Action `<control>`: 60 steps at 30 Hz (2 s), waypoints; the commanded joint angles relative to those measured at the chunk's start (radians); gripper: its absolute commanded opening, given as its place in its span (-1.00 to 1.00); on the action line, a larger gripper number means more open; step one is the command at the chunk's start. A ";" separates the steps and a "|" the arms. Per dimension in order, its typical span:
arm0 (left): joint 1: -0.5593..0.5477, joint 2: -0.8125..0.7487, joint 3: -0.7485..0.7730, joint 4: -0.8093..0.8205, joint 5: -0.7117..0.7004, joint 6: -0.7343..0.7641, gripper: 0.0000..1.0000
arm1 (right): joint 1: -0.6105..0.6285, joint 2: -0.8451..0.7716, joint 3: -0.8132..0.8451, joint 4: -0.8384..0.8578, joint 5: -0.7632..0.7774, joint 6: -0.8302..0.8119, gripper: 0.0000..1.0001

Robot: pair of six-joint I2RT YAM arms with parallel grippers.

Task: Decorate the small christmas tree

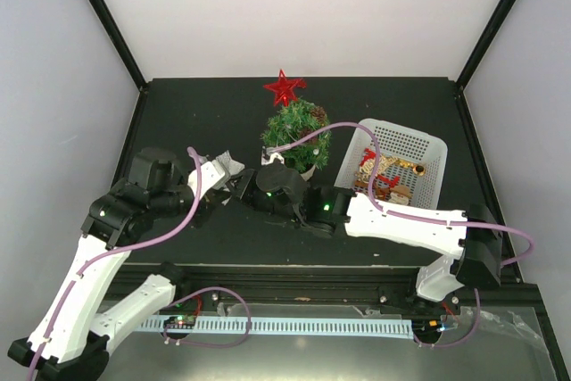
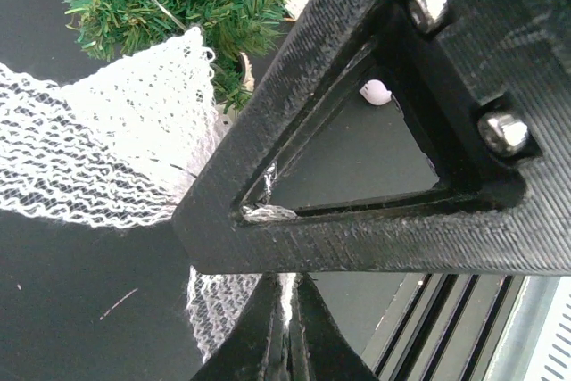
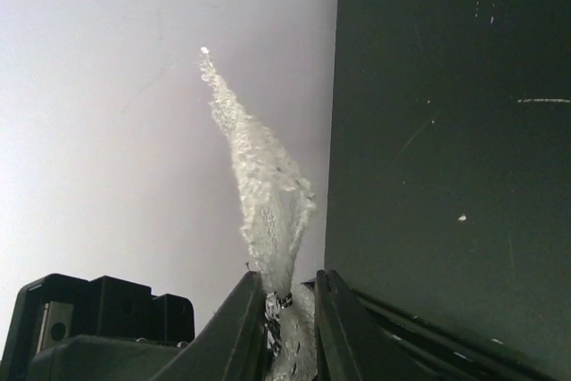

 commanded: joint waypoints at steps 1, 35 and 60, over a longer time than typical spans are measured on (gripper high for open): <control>0.007 -0.008 -0.002 -0.006 0.026 -0.008 -0.97 | -0.007 -0.006 -0.004 0.010 -0.001 -0.028 -0.69; 0.009 0.048 0.231 -0.397 0.083 0.435 0.48 | -0.050 -0.191 -0.153 -0.271 -0.512 -0.907 -0.98; 0.007 0.156 0.101 -0.440 0.329 0.539 -0.69 | 0.034 -0.096 -0.064 -0.288 -0.571 -0.950 -0.98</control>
